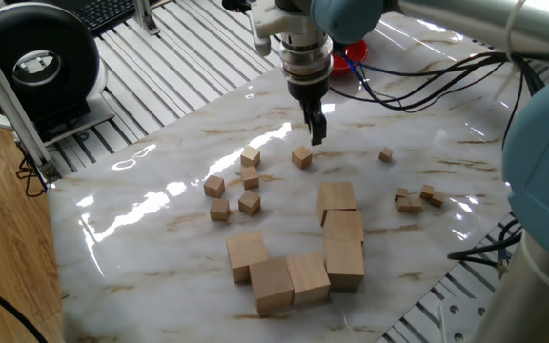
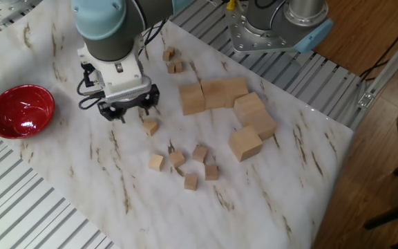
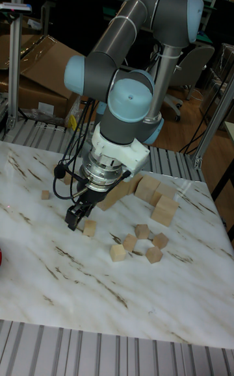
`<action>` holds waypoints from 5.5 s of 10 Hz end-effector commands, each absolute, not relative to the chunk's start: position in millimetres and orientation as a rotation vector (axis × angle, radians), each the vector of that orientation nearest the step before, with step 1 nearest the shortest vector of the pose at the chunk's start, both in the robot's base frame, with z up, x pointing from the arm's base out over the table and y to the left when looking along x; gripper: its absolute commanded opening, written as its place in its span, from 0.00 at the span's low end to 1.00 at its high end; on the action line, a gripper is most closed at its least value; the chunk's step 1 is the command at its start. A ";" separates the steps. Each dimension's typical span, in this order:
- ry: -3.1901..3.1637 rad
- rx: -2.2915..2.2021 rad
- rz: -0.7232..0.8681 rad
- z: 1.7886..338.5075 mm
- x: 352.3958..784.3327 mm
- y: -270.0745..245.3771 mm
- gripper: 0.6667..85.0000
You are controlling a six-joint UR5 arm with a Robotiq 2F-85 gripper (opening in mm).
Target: Stack the blocks in a vertical line of five
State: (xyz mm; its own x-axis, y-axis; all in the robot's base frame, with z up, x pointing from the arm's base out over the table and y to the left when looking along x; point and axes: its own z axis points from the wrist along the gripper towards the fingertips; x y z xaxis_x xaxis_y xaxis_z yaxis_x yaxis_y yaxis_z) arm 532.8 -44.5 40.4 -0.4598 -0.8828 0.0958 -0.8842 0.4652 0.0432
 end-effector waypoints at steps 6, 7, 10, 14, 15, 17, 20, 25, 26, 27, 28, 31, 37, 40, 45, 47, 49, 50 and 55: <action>-2.538 1.896 0.024 40.4 562.4 -27.7 0.56; -2.531 1.906 0.034 40.4 563.6 -28.9 0.54; -2.509 1.914 0.032 40.3 560.8 -30.6 0.54; -2.640 1.772 -0.129 41.3 551.7 -5.2 0.54; -2.637 1.773 -0.114 41.1 552.5 -7.6 0.54; -2.595 1.803 -0.070 40.5 552.0 -16.4 0.59; -2.563 1.819 -0.059 41.0 544.4 -20.9 0.66; -2.577 1.887 -0.058 25.9 535.6 -16.2 0.68; -2.580 1.893 -0.078 23.8 532.3 -16.9 0.69; -2.582 1.897 -0.091 22.0 528.8 -16.5 0.71; -2.575 1.898 -0.091 20.9 525.6 -16.6 0.72; -2.564 1.876 -0.059 22.7 523.7 -22.6 0.73; -2.565 1.736 -0.071 37.6 502.2 -23.0 0.72; -2.558 1.777 -0.037 23.0 512.6 -27.2 0.69; -2.563 1.854 -0.025 3.1 527.4 -19.0 0.68; -2.584 1.839 -0.013 1.7 530.3 -18.9 0.61; -2.629 1.801 0.002 2.0 535.0 -18.8 0.45; -2.645 1.795 0.013 2.3 538.2 -18.8 0.41; -2.699 1.780 -0.024 2.2 543.1 -23.3 0.31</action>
State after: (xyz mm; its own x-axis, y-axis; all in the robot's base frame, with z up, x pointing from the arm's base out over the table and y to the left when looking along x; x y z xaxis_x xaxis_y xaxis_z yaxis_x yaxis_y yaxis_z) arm 539.1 -20.3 1.7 -0.3762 -0.9250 -0.0523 -0.9249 0.3783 -0.0378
